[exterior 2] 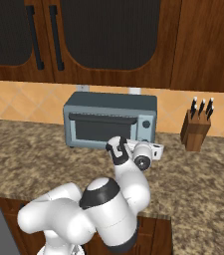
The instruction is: Pick up the kebab skewer and baguette bread, and place them inside the toaster oven. Close the toaster oven door and start by setting the timer.
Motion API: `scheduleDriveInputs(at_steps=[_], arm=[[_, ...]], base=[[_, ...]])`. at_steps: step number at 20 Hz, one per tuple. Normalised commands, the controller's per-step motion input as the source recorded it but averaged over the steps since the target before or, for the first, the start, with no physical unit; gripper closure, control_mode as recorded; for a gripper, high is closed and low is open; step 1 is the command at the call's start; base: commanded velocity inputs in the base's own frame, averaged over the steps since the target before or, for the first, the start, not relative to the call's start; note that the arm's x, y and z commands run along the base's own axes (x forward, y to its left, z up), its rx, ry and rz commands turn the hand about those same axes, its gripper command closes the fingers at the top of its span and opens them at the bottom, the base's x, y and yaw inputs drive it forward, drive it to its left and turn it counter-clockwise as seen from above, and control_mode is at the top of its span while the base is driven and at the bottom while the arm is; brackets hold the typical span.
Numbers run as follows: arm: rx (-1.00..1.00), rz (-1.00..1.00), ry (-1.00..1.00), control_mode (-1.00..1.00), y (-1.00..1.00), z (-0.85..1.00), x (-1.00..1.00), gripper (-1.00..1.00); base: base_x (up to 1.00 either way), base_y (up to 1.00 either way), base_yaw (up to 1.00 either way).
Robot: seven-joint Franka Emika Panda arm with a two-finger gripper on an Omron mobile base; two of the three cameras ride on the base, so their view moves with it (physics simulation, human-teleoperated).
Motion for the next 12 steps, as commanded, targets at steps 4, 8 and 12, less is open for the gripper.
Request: scheduleDriveInputs(at_steps=[4,8,12], arm=[[0.01,0.04,0.00,-1.00,-0.05,0.00,0.00,1.00],[0.01,0.06,0.00,-1.00,-0.03,0.00,0.00,1.00],[0.02,0.06,0.00,-1.00,-0.01,0.00,0.00,1.00]], base=[[0.00,0.00,0.00],[0.00,0.00,0.00],[0.00,0.00,0.00]])
